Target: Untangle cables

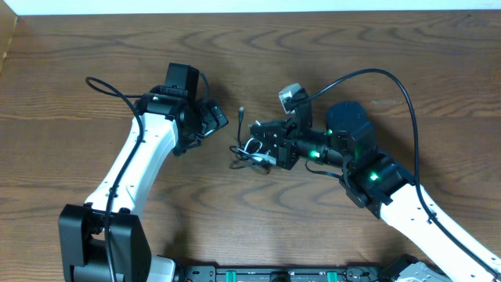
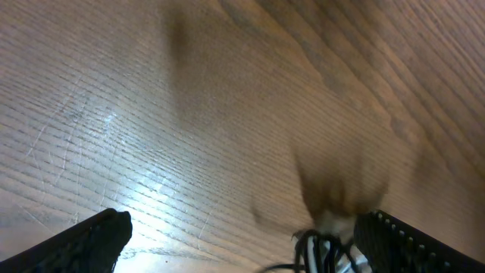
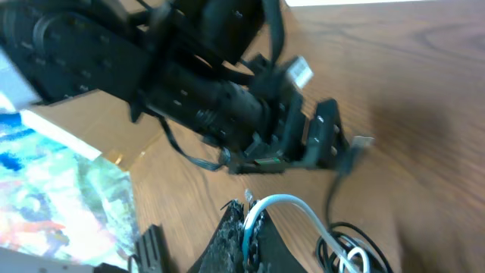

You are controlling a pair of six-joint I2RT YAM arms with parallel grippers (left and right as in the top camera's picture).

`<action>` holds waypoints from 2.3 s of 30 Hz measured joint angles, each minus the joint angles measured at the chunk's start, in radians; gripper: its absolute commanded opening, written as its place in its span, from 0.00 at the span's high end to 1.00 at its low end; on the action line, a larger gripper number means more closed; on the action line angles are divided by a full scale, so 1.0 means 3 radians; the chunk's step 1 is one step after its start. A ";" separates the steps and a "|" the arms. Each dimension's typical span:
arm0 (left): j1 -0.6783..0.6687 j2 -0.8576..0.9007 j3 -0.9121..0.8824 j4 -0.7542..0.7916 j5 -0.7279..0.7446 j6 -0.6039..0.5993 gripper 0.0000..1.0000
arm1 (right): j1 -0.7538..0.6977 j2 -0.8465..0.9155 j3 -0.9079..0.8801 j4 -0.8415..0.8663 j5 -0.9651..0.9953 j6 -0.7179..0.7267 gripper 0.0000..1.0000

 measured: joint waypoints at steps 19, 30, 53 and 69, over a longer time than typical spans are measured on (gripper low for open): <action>-0.0001 0.0000 0.0000 0.0000 0.0000 0.0001 0.01 | -0.0004 0.0000 0.0001 -0.0871 0.0314 -0.0042 0.99; -0.0001 0.0000 0.0000 -0.0001 0.0001 0.0000 0.01 | -0.0182 -0.0001 0.0000 -0.2099 0.1074 0.0023 0.99; 0.0000 0.0000 0.0000 -0.0001 0.0001 0.0001 0.01 | -0.0290 -0.0001 -0.0045 -0.3212 0.2088 0.0359 0.98; -0.0001 0.0000 0.0000 -0.0148 0.0001 0.0003 0.02 | -0.0290 -0.0001 -0.0055 -0.3099 0.2970 0.0411 0.97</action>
